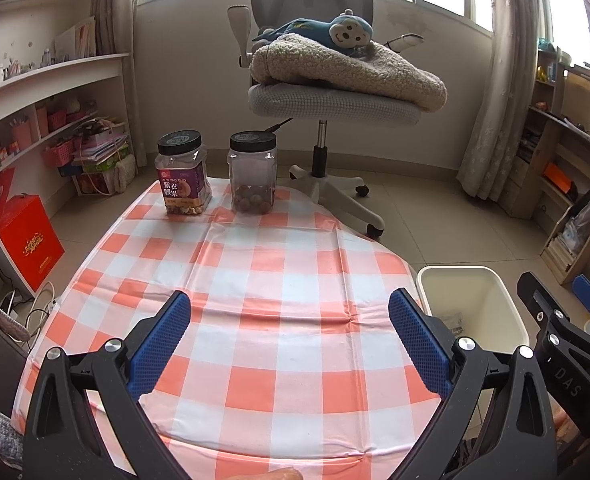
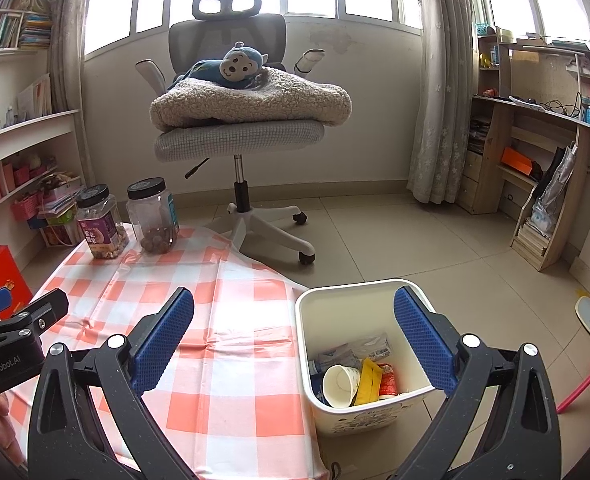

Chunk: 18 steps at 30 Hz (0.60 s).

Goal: Collect trash

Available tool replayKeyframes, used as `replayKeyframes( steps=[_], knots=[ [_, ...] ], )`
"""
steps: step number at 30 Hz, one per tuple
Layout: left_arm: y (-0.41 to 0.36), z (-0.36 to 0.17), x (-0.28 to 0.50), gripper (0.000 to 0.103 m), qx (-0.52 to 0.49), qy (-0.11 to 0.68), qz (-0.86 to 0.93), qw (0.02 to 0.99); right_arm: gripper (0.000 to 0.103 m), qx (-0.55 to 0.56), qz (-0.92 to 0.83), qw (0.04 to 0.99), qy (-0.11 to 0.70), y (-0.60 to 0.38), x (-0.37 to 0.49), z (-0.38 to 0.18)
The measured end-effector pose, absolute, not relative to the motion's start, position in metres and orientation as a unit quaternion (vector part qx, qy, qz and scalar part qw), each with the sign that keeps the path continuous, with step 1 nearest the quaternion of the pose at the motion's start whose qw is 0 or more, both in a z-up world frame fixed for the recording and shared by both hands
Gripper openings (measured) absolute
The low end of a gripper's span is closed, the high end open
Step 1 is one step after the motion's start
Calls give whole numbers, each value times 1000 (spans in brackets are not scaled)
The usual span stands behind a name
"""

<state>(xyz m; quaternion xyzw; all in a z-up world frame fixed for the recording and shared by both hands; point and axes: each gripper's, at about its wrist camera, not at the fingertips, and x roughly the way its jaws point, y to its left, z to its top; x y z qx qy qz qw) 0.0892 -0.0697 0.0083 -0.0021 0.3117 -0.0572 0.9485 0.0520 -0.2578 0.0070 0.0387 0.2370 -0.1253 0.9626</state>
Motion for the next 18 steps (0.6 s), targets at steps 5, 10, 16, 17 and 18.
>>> replayKeyframes(
  steps=[5,10,16,17,18],
  knots=[
    [-69,8,89,96,-2,312,-58,948,96,41,-125,962,239,-259,53,7],
    [-69,7,88,96,-1,311,-57,949,96,42,-125,962,239,-259,52,7],
    [-68,7,88,96,-1,311,-57,949,96,41,-124,962,238,-258,53,6],
    [-69,7,88,96,-1,311,-57,949,96,41,-124,962,239,-258,53,6],
    [-69,7,88,96,-1,310,-56,949,96,42,-124,962,239,-258,53,6]
  ],
)
